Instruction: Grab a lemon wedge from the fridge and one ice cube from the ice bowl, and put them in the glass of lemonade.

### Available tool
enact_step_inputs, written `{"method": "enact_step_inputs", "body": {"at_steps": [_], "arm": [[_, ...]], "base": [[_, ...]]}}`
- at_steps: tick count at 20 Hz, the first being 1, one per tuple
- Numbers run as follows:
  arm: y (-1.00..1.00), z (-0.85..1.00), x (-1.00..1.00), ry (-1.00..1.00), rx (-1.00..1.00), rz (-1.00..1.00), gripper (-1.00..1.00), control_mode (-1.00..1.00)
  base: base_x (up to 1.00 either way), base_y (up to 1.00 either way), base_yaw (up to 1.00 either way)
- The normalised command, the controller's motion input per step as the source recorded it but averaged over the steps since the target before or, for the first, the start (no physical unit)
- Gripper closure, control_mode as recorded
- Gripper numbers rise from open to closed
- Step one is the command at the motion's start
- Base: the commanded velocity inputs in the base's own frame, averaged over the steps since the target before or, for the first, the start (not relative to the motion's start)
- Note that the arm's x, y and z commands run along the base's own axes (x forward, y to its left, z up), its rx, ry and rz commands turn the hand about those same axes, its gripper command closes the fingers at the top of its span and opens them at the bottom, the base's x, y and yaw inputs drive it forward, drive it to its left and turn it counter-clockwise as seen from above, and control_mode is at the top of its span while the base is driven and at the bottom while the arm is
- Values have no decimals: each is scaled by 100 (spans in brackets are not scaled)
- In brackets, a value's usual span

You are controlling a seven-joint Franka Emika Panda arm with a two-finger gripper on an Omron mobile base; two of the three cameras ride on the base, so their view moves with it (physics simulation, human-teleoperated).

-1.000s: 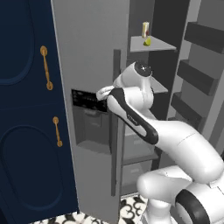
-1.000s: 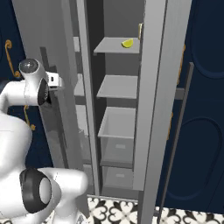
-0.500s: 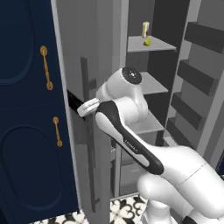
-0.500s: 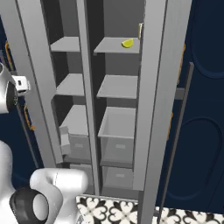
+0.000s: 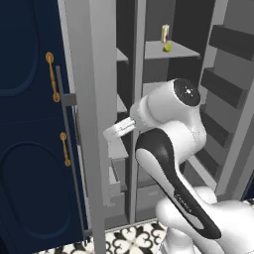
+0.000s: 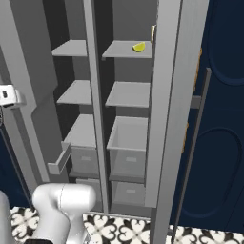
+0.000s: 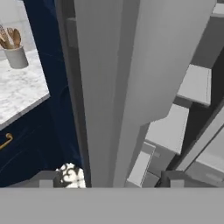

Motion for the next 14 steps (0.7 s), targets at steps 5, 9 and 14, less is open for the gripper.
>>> {"method": "enact_step_inputs", "body": {"at_steps": [5, 9, 14], "arm": [[-57, 24, 62, -1, 15, 7, -100, -100], [-12, 12, 100, 4, 26, 36, -100, -100], [13, 2, 100, 19, 17, 44, -100, -100]], "base": [[0, 0, 0], [0, 0, 0], [0, 0, 0]]}}
